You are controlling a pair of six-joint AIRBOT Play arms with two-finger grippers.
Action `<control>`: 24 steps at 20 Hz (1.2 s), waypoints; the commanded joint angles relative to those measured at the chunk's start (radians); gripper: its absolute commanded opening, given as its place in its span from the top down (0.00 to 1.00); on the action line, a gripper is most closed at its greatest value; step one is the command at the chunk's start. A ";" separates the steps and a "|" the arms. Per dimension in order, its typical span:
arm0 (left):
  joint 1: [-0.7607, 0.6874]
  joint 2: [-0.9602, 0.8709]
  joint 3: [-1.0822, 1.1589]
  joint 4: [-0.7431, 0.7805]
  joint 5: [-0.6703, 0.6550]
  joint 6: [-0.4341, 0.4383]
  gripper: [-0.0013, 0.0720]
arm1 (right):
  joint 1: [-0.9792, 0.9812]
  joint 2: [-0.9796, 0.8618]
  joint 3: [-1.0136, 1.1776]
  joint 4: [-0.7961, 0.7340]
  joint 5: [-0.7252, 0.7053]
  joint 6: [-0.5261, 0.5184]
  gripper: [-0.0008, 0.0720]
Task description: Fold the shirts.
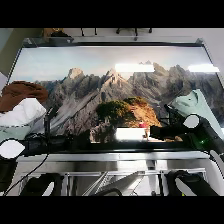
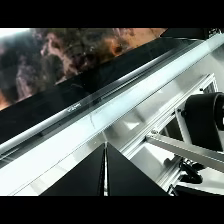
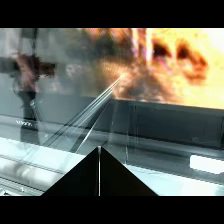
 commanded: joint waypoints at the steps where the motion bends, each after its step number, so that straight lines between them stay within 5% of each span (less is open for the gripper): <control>1: -0.001 0.001 0.000 0.000 0.000 0.003 0.96 | 0.001 0.001 -0.001 0.000 -0.001 0.000 0.96; 6: 0.000 -0.007 0.028 0.043 0.027 -0.010 0.96 | 0.001 0.000 -0.001 0.000 -0.001 0.000 0.96; 10: -0.001 -0.157 0.295 0.500 0.027 -0.113 0.96 | 0.001 0.001 -0.001 0.000 -0.001 0.000 0.96; 11: -0.001 -0.216 0.383 0.629 0.033 -0.113 0.85 | 0.001 0.000 -0.001 0.000 -0.001 0.000 0.96; 12: -0.001 -0.277 0.464 0.744 0.047 -0.114 0.29 | 0.001 0.000 -0.001 0.000 -0.001 0.000 0.96; 13: 0.000 -0.349 0.550 0.865 0.068 -0.117 0.03 | 0.001 0.001 -0.001 0.000 -0.001 0.000 0.96; 17: 0.025 -0.669 0.855 1.265 0.137 -0.117 0.03 | 0.001 0.000 -0.001 0.000 -0.001 0.000 0.96; 24: 0.275 -1.273 1.228 1.226 0.206 -0.097 0.03 | 0.001 0.000 -0.001 0.000 -0.001 0.000 0.96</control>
